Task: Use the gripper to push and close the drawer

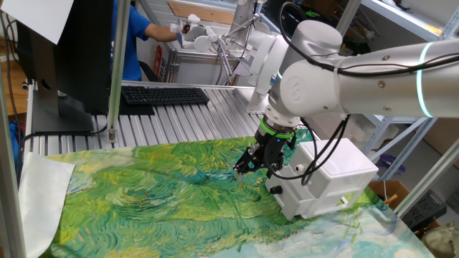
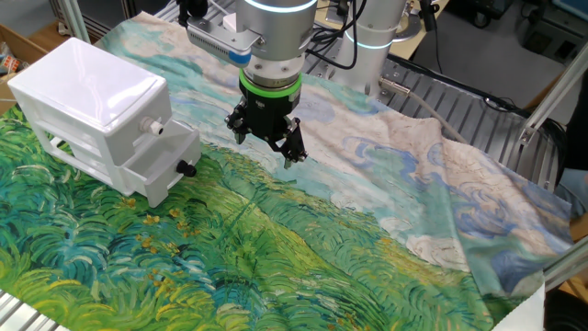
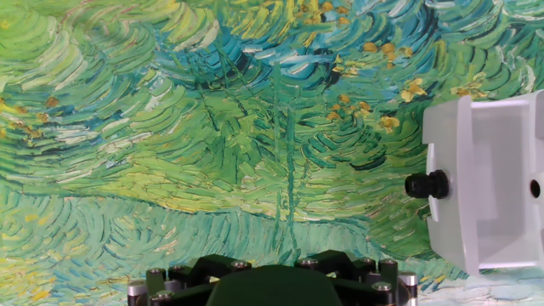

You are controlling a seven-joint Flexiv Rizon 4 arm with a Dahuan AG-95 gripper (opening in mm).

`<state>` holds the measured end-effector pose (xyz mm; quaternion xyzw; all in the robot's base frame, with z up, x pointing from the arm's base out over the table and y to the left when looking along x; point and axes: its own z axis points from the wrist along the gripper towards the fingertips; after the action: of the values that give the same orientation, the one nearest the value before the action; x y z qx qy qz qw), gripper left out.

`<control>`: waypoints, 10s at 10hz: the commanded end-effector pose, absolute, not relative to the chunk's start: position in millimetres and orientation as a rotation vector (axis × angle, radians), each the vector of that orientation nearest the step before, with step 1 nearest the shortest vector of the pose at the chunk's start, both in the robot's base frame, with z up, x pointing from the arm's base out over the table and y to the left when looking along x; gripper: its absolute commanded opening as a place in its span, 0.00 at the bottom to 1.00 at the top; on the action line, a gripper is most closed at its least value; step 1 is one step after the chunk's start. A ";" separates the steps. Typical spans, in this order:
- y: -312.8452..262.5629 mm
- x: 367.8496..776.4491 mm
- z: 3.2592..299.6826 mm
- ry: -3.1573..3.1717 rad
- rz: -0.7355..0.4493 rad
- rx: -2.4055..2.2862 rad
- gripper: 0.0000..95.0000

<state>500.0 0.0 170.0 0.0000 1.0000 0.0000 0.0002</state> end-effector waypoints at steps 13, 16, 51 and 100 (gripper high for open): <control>0.1 500.1 169.6 3.111 -0.032 0.237 0.00; 0.3 501.6 169.1 3.109 -0.030 0.241 0.00; -110.9 613.7 92.8 3.130 -0.139 0.150 0.00; -113.2 617.7 74.7 3.063 -0.265 0.422 0.00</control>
<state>618.7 -113.4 73.9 0.1363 0.9867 -0.0865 0.0192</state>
